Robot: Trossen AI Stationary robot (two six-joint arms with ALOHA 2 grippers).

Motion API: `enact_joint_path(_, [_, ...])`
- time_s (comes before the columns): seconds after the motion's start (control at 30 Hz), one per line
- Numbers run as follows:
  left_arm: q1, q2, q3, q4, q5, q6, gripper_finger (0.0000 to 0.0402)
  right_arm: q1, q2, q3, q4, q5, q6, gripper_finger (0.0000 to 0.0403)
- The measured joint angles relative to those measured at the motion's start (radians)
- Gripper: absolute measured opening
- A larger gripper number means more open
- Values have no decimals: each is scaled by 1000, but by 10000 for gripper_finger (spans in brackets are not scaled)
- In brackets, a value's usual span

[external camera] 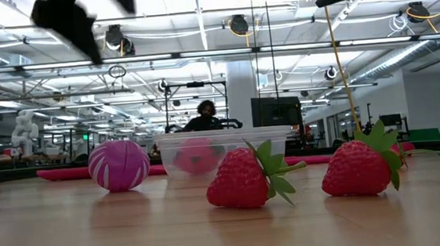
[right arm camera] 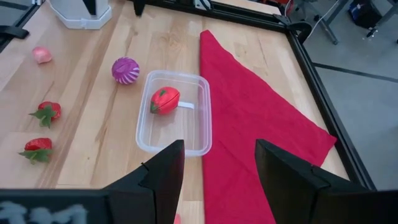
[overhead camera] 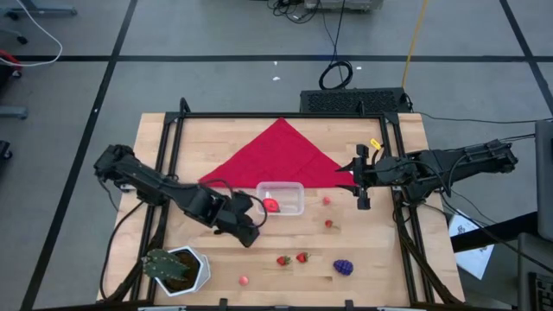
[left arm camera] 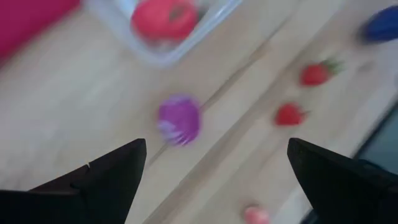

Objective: Pick and placing Produce into tupperware
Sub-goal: Put the red onion in the transparent bin

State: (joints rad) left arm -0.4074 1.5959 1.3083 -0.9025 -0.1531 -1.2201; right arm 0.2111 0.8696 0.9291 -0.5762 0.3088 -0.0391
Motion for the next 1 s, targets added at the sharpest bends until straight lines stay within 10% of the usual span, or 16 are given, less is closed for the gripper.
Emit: enact_joint_path(1.0, [61, 98, -240, 333, 110, 38, 397, 0, 0, 0, 34, 0, -26, 187])
